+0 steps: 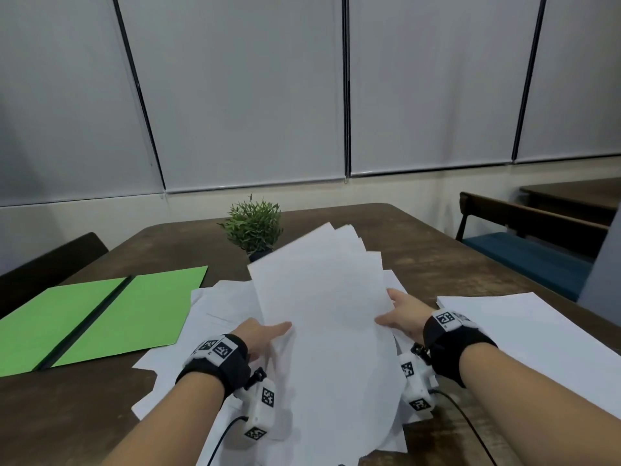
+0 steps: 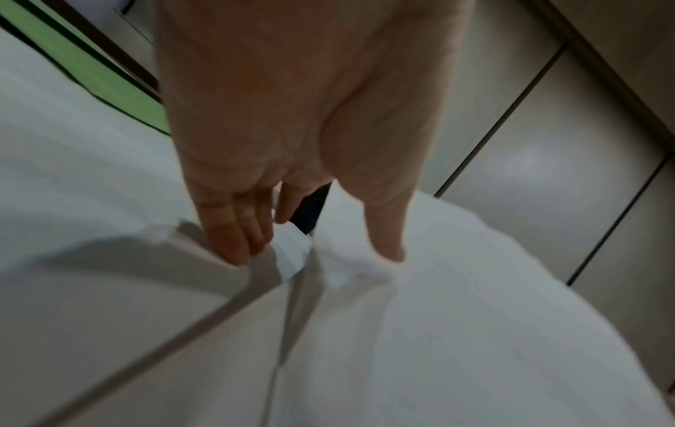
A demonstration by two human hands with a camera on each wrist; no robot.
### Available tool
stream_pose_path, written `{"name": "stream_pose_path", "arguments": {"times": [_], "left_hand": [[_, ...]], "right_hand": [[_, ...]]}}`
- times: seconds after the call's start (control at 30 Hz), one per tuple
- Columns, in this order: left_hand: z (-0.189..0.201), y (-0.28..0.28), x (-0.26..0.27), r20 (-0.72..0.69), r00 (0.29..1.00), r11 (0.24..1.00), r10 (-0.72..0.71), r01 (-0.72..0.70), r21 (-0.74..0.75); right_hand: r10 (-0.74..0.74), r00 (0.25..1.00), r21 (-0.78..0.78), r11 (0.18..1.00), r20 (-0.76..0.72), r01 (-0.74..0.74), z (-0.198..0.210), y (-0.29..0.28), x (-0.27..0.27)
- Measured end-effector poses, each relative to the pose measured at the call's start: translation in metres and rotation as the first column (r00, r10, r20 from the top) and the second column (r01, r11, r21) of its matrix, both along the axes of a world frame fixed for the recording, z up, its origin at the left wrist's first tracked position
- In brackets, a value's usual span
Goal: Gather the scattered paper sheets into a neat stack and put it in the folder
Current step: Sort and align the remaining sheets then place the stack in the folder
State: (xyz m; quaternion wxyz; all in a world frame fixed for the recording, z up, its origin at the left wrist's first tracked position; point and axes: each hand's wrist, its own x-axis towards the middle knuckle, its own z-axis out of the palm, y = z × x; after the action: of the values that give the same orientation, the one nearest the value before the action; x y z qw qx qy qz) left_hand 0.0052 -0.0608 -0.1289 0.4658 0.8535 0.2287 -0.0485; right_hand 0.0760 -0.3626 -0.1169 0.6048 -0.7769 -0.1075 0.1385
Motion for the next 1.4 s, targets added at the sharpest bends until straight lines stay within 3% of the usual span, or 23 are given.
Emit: {"name": "stream_pose_path", "arguments": {"times": [0.07,0.13,0.2,0.27,0.37,0.47,0.6,0.8,0.9,1.0,1.07,1.27,1.33,1.4], "left_hand": [[0.003,0.006,-0.001,0.139,0.990,0.971,-0.015,0.048,-0.234],[0.017,0.007,-0.002,0.316,0.949,0.921,-0.011,0.132,-0.366],[0.039,0.010,0.000,0.520,0.853,0.950,0.049,0.122,-0.288],[0.068,0.008,-0.001,0.679,0.724,0.980,0.121,0.020,-0.196],[0.110,0.001,-0.008,0.824,0.547,0.988,0.151,-0.048,-0.149],[0.138,-0.008,-0.018,0.883,0.461,0.996,0.087,-0.043,-0.076],[0.141,-0.005,-0.020,0.913,0.406,0.996,0.049,-0.088,-0.015],[0.128,-0.005,-0.015,0.883,0.465,0.986,-0.067,-0.103,0.129],[0.137,-0.014,-0.012,0.935,0.346,0.979,-0.078,-0.151,0.137],[0.143,-0.013,-0.009,0.961,0.274,0.992,0.041,-0.128,-0.005],[0.135,-0.005,-0.005,0.943,0.302,0.988,0.138,-0.111,-0.109],[0.073,0.001,-0.009,0.785,0.592,0.973,0.185,0.003,-0.231],[0.057,0.000,-0.010,0.751,0.632,0.967,0.190,0.010,-0.253],[0.052,0.000,-0.008,0.758,0.616,0.971,0.215,-0.054,-0.232]], "right_hand": [[0.069,0.996,0.098,0.992,0.051,-0.073,0.023,0.008,-0.007],[0.096,0.987,0.133,0.985,0.131,-0.113,0.047,0.018,-0.012],[0.053,0.971,0.157,0.983,0.232,-0.091,0.068,0.029,-0.015],[-0.019,0.947,0.212,0.976,0.319,-0.052,0.084,0.043,-0.017],[-0.111,0.893,0.256,0.967,0.436,-0.005,0.106,0.064,-0.021],[-0.119,0.872,0.281,0.959,0.474,-0.022,0.119,0.079,-0.024],[-0.043,0.901,0.259,0.963,0.431,-0.078,0.116,0.086,-0.024],[-0.110,0.904,0.202,0.979,0.413,0.027,0.109,0.097,-0.026],[-0.202,0.878,0.300,0.951,0.434,0.070,0.123,0.104,-0.029],[-0.218,0.885,0.420,0.907,0.410,0.029,0.136,0.102,-0.032],[-0.172,0.915,0.431,0.902,0.364,-0.002,0.133,0.100,-0.033],[-0.105,0.977,0.259,0.964,0.184,0.055,0.066,0.103,-0.029],[-0.064,0.982,0.216,0.976,0.177,0.025,0.047,0.102,-0.027],[-0.089,0.978,0.203,0.978,0.190,0.050,0.040,0.100,-0.025]]}}
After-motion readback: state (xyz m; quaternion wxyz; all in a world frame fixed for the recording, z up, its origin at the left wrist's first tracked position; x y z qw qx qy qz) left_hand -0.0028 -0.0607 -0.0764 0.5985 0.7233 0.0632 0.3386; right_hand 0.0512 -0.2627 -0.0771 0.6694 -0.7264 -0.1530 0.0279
